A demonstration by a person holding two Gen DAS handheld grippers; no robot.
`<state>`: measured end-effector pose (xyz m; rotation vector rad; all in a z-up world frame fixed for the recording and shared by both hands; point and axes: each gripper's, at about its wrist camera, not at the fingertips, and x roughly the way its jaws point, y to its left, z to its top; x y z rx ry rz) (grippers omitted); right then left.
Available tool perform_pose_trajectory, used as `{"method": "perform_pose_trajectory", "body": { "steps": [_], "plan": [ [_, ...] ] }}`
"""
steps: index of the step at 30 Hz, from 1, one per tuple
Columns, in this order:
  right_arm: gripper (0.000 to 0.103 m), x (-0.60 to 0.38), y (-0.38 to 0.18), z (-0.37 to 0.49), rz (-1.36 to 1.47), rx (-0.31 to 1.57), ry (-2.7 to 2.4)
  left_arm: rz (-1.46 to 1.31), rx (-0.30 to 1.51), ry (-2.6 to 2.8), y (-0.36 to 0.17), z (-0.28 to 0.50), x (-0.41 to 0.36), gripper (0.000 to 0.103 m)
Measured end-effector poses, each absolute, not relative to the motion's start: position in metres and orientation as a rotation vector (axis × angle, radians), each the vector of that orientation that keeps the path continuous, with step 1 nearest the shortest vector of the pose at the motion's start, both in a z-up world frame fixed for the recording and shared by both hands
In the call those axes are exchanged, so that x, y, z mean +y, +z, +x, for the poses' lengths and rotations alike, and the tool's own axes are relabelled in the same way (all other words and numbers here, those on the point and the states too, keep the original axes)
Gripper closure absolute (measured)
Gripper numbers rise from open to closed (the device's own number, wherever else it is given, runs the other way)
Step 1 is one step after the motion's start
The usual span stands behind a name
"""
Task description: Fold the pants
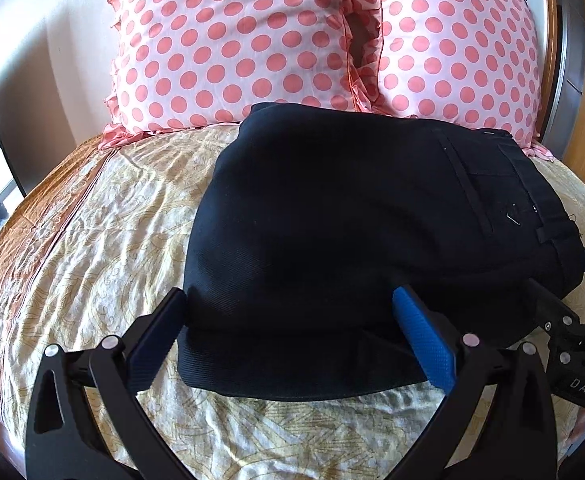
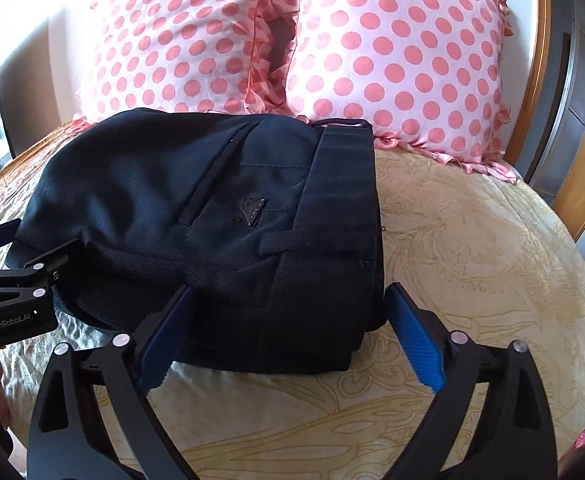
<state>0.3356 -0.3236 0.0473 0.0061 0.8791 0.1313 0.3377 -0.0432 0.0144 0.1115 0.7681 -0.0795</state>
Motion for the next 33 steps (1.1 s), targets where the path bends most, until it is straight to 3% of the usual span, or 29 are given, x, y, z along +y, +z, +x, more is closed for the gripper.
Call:
{"method": "perform_pose_trajectory", "body": {
  "steps": [6,16,33],
  "plan": [
    [0.001,-0.333,0.061,0.312,0.067,0.828,0.117,0.084,0.683,-0.095,0.028,0.312,-0.029,0.002],
    [0.001,-0.317,0.087,0.259,-0.001,0.711,0.063,0.103,0.566,-0.082,0.046,0.248,-0.008,0.002],
    [0.001,-0.300,0.075,0.199,0.062,0.648,-0.022,0.134,0.587,-0.037,0.025,0.185,0.001,0.002]
  ]
}}
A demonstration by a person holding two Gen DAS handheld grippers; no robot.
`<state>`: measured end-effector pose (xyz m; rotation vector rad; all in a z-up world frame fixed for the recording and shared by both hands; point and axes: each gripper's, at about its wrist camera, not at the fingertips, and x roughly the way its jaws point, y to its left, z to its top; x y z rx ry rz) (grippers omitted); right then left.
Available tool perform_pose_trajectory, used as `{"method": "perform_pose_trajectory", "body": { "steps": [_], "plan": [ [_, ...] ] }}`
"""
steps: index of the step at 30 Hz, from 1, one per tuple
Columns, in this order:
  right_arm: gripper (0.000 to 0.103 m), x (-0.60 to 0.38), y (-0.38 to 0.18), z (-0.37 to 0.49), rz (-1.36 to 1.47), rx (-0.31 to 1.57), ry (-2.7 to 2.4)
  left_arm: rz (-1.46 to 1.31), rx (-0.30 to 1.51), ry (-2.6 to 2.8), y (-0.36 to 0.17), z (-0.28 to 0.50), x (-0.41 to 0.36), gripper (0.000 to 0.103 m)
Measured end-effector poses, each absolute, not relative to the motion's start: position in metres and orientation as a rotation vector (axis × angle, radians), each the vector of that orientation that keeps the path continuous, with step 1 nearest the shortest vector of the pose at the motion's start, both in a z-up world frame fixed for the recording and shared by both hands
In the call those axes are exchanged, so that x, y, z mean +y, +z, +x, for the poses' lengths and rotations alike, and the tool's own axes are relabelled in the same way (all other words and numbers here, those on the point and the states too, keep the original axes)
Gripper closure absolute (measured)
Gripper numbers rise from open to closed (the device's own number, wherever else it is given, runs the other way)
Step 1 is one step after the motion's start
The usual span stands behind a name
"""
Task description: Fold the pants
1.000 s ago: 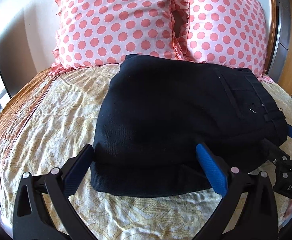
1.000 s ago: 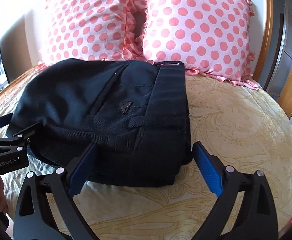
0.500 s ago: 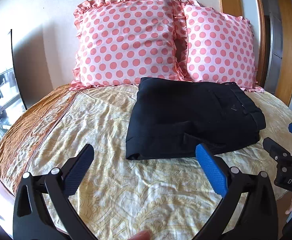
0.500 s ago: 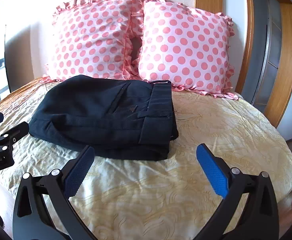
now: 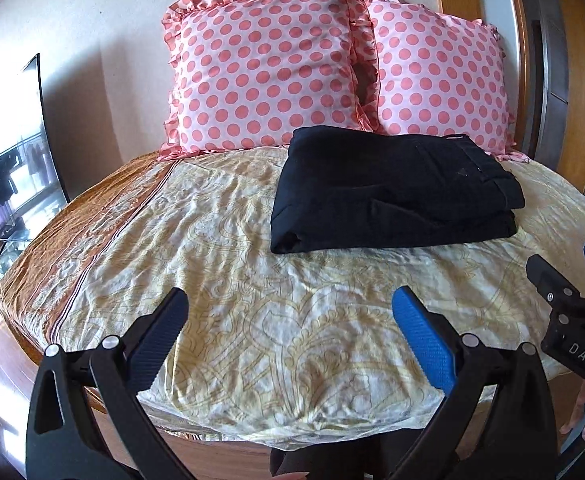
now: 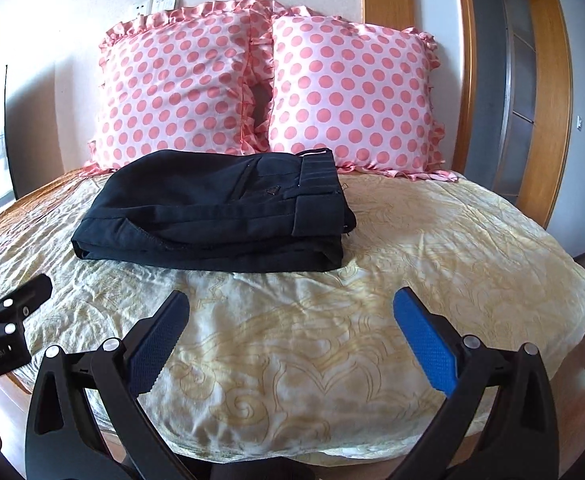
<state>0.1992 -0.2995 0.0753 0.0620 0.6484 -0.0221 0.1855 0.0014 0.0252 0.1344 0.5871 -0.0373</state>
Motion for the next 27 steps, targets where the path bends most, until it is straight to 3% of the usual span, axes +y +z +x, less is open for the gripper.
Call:
{"method": "perform_pose_trajectory", "body": {
  "steps": [27],
  "plan": [
    [0.001,-0.295,0.069,0.188,0.052,0.648,-0.039,0.109,0.581,-0.043,0.023,0.176,0.001,0.002]
  ]
}}
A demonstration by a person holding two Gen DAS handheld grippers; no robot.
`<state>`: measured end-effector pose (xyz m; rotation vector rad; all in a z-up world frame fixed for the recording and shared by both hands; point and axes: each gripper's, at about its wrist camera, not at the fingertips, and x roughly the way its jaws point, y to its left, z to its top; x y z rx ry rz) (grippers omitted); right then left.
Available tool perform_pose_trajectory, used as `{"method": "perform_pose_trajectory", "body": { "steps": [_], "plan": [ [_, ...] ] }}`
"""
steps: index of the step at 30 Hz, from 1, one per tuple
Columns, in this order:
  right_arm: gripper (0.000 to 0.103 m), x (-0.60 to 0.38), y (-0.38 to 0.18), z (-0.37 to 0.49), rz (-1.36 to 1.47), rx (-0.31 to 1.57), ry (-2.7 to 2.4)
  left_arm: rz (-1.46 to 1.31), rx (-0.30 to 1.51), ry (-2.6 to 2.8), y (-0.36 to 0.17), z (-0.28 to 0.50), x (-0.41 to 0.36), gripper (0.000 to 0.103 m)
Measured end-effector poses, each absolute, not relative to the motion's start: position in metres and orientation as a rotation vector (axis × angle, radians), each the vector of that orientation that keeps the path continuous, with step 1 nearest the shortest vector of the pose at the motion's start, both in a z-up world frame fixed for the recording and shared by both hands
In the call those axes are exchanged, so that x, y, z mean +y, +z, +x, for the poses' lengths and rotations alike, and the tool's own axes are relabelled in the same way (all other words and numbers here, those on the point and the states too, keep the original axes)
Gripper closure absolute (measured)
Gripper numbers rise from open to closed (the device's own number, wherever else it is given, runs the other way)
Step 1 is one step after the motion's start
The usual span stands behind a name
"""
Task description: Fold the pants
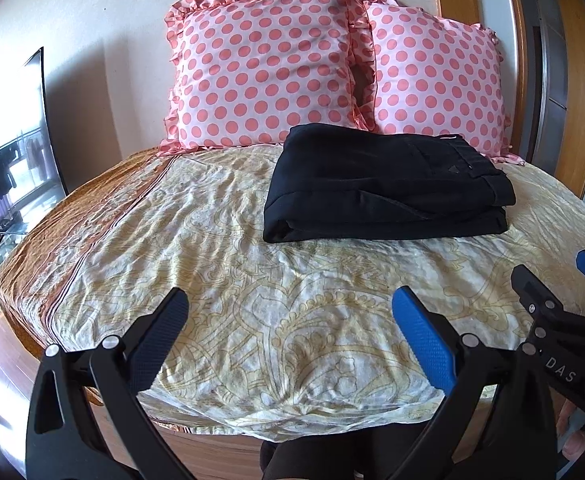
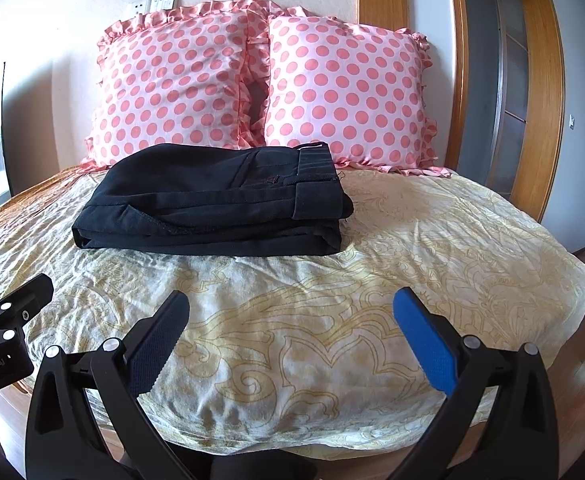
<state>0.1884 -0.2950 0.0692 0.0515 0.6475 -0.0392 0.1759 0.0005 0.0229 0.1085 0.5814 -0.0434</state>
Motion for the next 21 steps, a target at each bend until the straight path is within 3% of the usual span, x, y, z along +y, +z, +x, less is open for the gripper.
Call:
{"method": "perform_pose_trajectory", "body": {
  "steps": [21],
  "plan": [
    [0.001,-0.2943,0.0681,0.1905,0.048,0.654,-0.037,0.107,0.582,-0.045,0.0231,0.1765,0.0002,0.002]
  ]
}}
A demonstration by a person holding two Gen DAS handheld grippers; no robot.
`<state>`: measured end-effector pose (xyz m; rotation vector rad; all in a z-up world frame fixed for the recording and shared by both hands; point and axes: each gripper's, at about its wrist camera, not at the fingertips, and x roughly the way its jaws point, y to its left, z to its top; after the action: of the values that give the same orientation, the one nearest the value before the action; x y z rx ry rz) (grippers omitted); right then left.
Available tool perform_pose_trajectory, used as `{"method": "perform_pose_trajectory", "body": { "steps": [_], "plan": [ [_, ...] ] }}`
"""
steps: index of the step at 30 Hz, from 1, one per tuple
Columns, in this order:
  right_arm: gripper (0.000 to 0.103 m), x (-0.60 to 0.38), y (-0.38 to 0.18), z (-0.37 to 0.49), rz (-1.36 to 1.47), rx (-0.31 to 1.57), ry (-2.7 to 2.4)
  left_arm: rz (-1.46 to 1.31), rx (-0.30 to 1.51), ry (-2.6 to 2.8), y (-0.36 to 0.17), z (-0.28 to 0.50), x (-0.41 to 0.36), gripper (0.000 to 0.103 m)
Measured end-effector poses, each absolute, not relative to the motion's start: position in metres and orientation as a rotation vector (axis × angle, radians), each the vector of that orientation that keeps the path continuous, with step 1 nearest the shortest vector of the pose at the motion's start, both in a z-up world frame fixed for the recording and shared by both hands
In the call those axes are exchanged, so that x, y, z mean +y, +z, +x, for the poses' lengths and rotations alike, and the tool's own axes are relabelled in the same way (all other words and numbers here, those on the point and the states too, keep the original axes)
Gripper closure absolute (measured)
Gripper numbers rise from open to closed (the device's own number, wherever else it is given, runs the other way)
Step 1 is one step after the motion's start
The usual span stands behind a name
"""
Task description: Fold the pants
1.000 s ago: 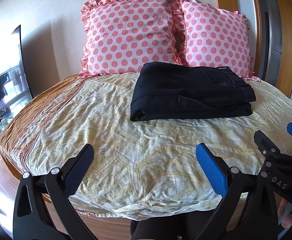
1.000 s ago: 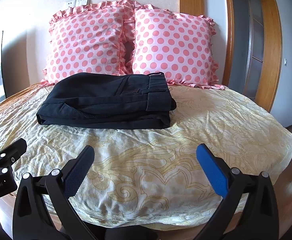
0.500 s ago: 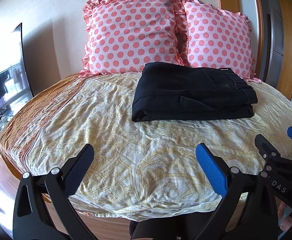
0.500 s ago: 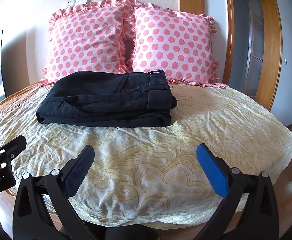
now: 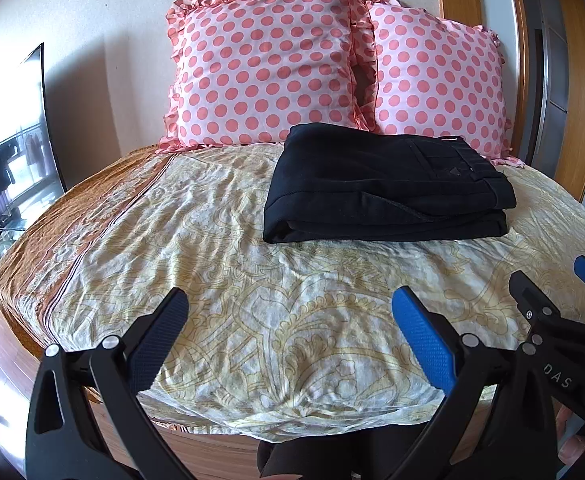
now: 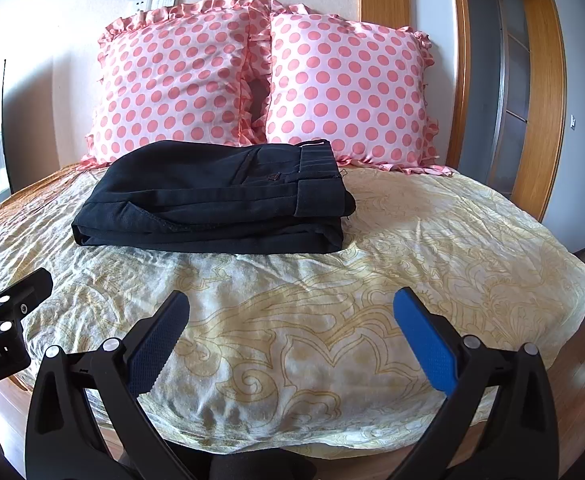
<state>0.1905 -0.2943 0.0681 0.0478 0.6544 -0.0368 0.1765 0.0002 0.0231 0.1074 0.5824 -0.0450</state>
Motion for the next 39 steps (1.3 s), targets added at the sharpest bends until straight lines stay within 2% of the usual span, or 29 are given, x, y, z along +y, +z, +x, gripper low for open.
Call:
{"method": "perform_pose_trajectory", "body": {
  "steps": [39],
  "plan": [
    [0.001,-0.2938,0.0669,0.1921,0.046,0.654,-0.035,0.102,0.590,-0.049,0.0208,0.1798,0.0003,0.002]
  ]
}}
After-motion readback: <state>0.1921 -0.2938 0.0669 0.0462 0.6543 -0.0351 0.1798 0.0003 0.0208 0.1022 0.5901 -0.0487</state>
